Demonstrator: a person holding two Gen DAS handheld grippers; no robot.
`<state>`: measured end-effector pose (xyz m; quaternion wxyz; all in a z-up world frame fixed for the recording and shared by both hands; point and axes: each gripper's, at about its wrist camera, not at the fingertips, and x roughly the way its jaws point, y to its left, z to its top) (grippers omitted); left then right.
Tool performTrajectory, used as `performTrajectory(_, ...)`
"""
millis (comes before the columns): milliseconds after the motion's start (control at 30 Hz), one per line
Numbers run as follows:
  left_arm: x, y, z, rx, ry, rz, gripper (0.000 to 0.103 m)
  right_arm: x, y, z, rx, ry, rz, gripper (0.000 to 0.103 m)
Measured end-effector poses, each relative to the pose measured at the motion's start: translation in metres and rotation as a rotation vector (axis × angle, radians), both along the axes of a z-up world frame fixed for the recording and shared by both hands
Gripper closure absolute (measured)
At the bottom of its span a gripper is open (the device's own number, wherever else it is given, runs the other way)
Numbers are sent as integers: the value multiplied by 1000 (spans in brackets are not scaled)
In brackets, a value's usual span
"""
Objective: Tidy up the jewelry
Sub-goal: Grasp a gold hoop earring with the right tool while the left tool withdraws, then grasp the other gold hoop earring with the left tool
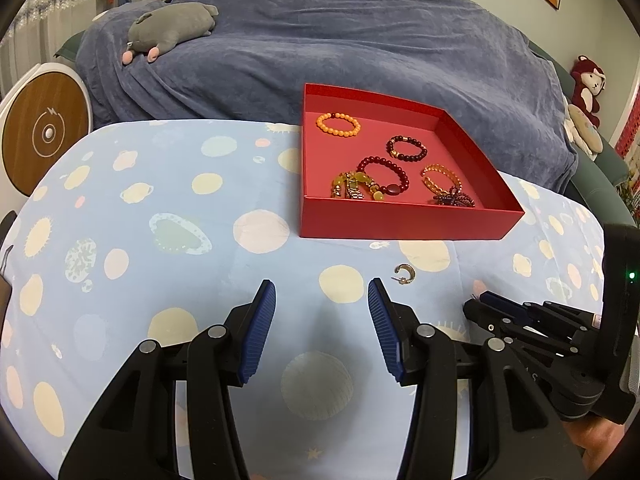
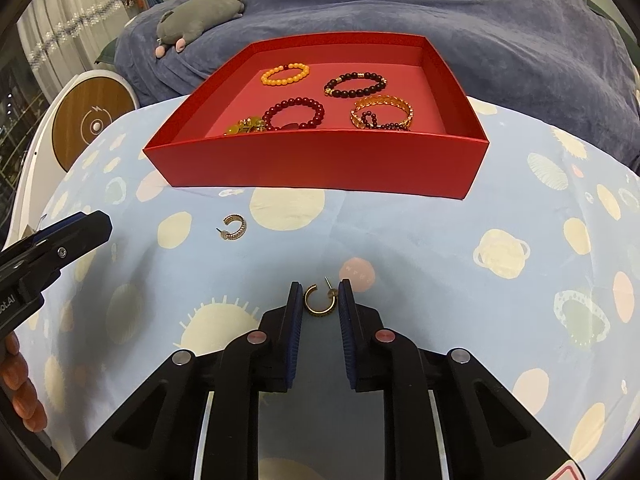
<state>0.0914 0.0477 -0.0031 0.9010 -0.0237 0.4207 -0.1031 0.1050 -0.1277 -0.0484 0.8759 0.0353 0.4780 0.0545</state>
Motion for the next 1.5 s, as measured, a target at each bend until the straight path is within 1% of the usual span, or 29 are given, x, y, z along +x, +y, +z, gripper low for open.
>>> performTrajectory(267, 3, -17, -7, 2, 9, -36, 57, -5, -15, 5, 31, 7, -32, 87)
performTrajectory(433, 10, -31, -14, -35, 28, -63, 57, -9, -28, 13, 42, -4, -53, 87)
performTrajectory(633, 17, -56, -25, -23, 25, -105, 56, -14, -43, 13, 55, 1, -74, 87)
performTrajectory(867, 25, -71, -33, -20, 7, -109, 58, -19, -57, 12, 65, 2, -85, 87)
performTrajectory(900, 26, -72, -35, -16, 7, -108, 58, -19, -58, 11, 68, 3, -86, 87)
performTrajectory(967, 28, -74, -39, -10, 10, -109, 65, -21, -61, 9, 74, 8, -89, 87)
performTrajectory(1000, 28, -75, -41, -7, 14, -109, 72, -21, -63, 9, 75, 8, -91, 87)
performTrajectory(1067, 28, -75, -45, 3, 12, -104, 75, -22, -66, 8, 75, 8, -93, 87)
performTrajectory(1133, 27, -77, -45, 19, 2, -107, 81, -23, -68, 7, 78, 8, -96, 87)
performTrajectory(1200, 28, -76, -45, 15, 2, -106, 84, -23, -69, 7, 80, 7, -97, 87)
performTrajectory(1500, 29, -75, -45, 16, 3, -107, 85, -23, -68, 13, 89, -5, -96, 87)
